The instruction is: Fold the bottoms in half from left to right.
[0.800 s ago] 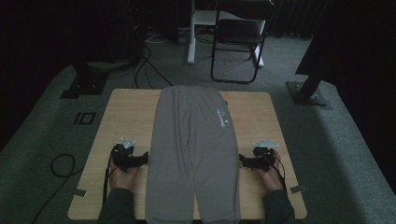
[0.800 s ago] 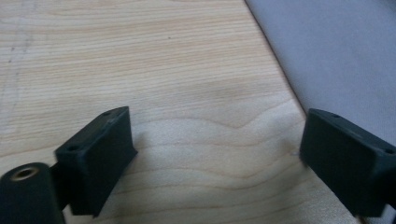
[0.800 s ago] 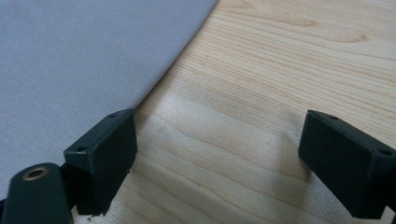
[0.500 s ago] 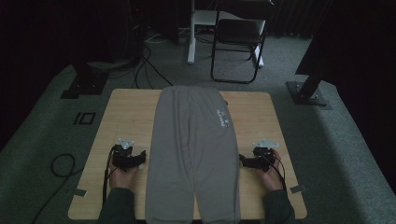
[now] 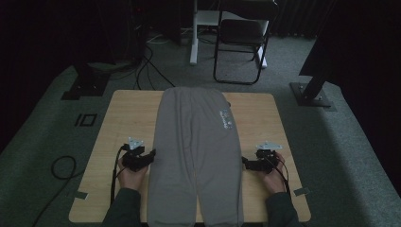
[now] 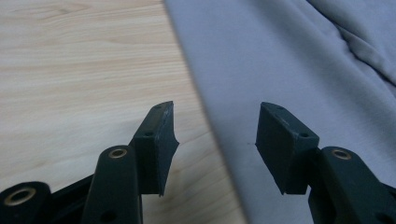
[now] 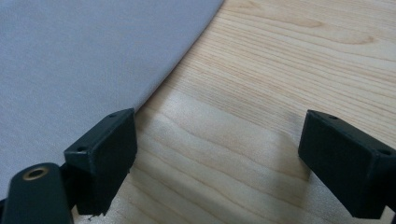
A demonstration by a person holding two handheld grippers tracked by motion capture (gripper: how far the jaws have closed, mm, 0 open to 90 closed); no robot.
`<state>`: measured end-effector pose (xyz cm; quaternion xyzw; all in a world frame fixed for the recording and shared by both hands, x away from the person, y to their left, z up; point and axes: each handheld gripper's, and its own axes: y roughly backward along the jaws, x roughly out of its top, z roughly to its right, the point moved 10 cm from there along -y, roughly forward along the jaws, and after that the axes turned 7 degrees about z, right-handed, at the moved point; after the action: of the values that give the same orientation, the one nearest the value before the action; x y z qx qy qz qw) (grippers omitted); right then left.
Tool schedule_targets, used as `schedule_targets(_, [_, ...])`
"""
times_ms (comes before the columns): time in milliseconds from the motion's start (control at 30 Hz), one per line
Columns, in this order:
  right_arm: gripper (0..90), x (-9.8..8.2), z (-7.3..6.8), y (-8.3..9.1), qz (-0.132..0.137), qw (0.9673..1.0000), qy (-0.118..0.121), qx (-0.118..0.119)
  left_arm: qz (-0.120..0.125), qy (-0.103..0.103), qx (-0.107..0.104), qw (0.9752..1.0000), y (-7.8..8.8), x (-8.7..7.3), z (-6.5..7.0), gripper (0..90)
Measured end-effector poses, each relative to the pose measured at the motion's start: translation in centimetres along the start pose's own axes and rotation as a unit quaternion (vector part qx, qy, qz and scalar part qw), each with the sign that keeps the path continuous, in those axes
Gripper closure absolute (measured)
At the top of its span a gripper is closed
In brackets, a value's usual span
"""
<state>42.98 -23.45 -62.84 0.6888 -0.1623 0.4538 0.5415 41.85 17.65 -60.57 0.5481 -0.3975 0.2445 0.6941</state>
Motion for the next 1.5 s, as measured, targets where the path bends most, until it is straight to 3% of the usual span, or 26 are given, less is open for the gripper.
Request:
schedule_targets(133, [12.0,0.0,0.0,0.0,0.0,1.0,0.0,0.0,-0.024,-0.004,0.012,0.9996,-1.3,-0.7,0.1,46.8])
schedule_targets(267, [12.0,0.0,0.0,0.0,0.0,1.0,0.0,0.0,-0.028,-0.023,0.03,0.9989,-1.4,-0.9,-0.2,49.1])
schedule_targets(333, [12.0,0.0,0.0,0.0,0.0,1.0,0.0,0.0,-0.028,-0.026,0.029,0.9989,-1.3,-0.9,-0.2,57.3])
schedule_targets(367, [12.0,0.0,0.0,0.0,0.0,1.0,0.0,0.0,-0.028,-0.026,0.024,0.999,-1.1,-1.0,-0.4,57.3])
schedule_targets(400, [12.0,0.0,0.0,0.0,0.0,1.0,0.001,0.0,-0.028,-0.023,0.025,0.999,-0.9,-1.1,-0.6,71.3])
schedule_targets(500, [12.0,0.0,0.0,0.0,0.0,1.0,0.0,0.0,-0.025,-0.012,0.033,0.9991,-0.4,-1.3,-1.5,82.5])
schedule_targets(900, [12.1,0.0,0.0,0.1,0.001,1.0,0.002,0.002,-0.026,-0.003,0.041,0.9988,0.1,-1.6,-2.3,88.6])
schedule_targets(967, [12.2,-0.1,0.0,0.1,0.0,1.0,0.003,0.004,-0.025,0.008,0.031,0.9992,0.2,-1.5,-2.0,89.1])
schedule_targets(1067, [12.2,-0.2,0.2,0.3,0.001,1.0,0.004,0.006,-0.011,0.008,0.009,0.9999,0.6,-0.5,-1.1,89.2])
schedule_targets(1233, [12.2,-0.4,0.5,0.5,0.0,1.0,0.002,0.003,0.026,-0.013,-0.041,0.9987,1.3,2.6,2.1,89.2])
schedule_targets(1367, [12.2,-0.4,0.5,0.5,0.0,1.0,0.003,0.004,0.04,-0.031,-0.079,0.9956,1.0,4.8,5.2,89.2])
schedule_targets(1500, [12.2,-0.4,0.5,0.5,0.0,1.0,0.004,0.006,0.044,-0.063,-0.123,0.9895,0.0,7.0,10.1,89.3])
